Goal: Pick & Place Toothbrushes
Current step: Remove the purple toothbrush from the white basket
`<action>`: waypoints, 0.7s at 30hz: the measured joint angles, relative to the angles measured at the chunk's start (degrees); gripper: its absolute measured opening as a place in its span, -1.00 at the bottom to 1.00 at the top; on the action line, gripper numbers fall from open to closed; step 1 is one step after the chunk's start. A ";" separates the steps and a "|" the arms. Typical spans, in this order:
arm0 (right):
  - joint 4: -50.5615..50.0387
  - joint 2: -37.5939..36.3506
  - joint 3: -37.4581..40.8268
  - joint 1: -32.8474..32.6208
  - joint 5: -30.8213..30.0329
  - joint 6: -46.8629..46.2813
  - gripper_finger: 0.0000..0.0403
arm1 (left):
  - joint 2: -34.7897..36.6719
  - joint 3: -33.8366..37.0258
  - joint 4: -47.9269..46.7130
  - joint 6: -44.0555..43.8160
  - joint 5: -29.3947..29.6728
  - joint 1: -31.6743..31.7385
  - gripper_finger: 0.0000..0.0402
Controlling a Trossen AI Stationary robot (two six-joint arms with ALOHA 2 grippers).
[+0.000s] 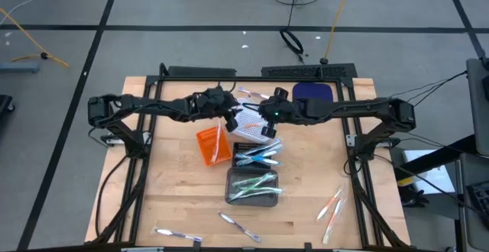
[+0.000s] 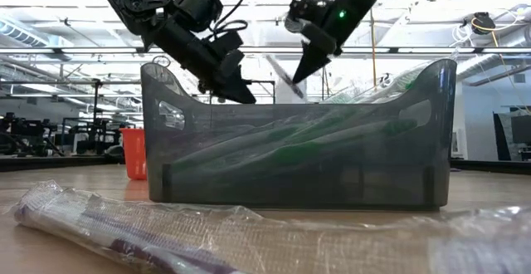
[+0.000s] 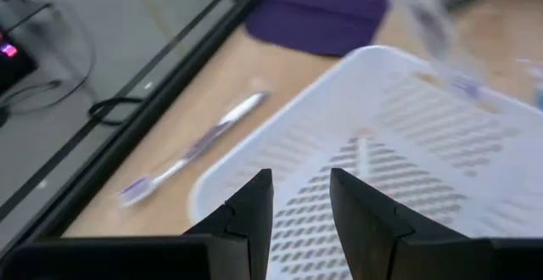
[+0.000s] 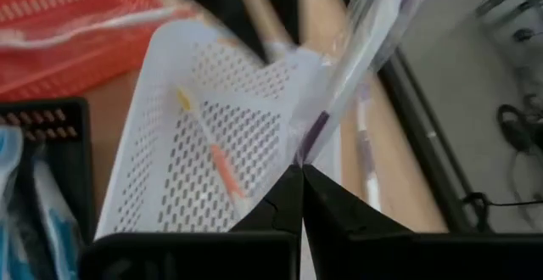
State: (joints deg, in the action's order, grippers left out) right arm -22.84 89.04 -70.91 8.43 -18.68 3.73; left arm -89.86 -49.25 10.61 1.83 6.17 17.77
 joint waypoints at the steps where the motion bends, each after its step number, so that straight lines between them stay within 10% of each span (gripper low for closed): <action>1: -0.18 -0.72 0.00 -0.31 -0.89 0.00 -1.00 | 0.00 0.00 0.19 0.69 -0.45 -0.50 -0.40; 12: -5.44 -6.63 0.00 -1.45 -4.06 -1.11 -1.00 | 0.00 -0.17 4.14 6.90 -6.02 -5.82 -0.40; 21: -6.85 -7.44 0.00 -1.43 -4.35 -1.01 -1.00 | -6.70 -13.46 -15.88 7.08 -8.02 -3.83 -0.40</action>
State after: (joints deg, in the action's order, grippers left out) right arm -29.69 81.60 -70.91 7.01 -23.03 2.72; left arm -96.57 -62.71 -5.28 8.91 -1.85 13.94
